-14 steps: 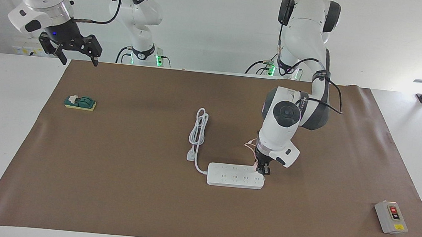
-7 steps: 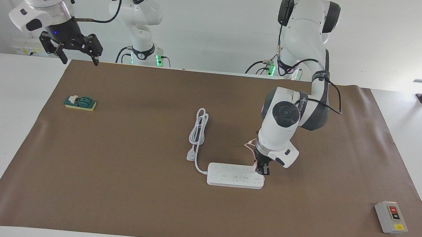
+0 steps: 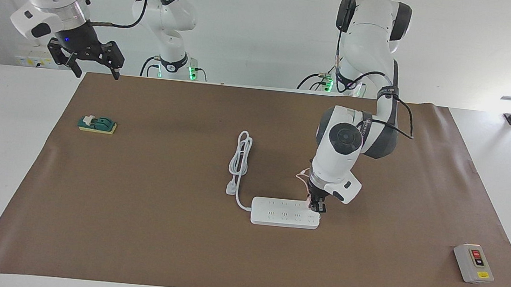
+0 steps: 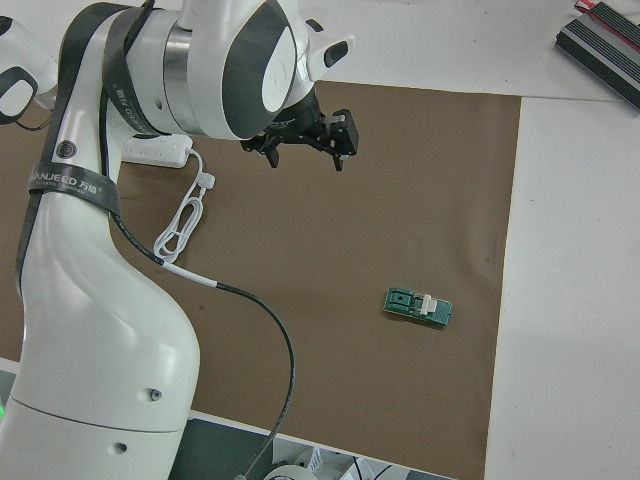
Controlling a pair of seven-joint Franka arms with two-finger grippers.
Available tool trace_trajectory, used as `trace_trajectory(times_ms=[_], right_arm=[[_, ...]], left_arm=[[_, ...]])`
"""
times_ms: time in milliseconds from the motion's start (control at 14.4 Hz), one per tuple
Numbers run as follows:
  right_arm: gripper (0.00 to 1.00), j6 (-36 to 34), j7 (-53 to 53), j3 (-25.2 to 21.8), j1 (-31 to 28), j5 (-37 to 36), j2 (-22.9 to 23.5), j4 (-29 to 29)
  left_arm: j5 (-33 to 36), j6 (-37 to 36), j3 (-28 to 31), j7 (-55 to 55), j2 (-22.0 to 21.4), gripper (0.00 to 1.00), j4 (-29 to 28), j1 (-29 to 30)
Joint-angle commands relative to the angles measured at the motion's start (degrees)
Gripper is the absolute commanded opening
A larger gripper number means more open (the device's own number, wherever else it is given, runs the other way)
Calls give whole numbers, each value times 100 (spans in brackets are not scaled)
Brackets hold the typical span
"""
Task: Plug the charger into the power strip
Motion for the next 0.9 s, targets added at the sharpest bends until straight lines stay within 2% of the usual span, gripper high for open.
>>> trace_trajectory(times_ms=[0, 832], right_arm=[[100, 14, -102, 27, -74, 110, -144, -162], [100, 14, -102, 36, -74, 119, -144, -162]], left_arm=[[67, -50, 48, 46, 202, 0, 188, -57], [85, -77, 13, 318, 228, 0, 179, -4]])
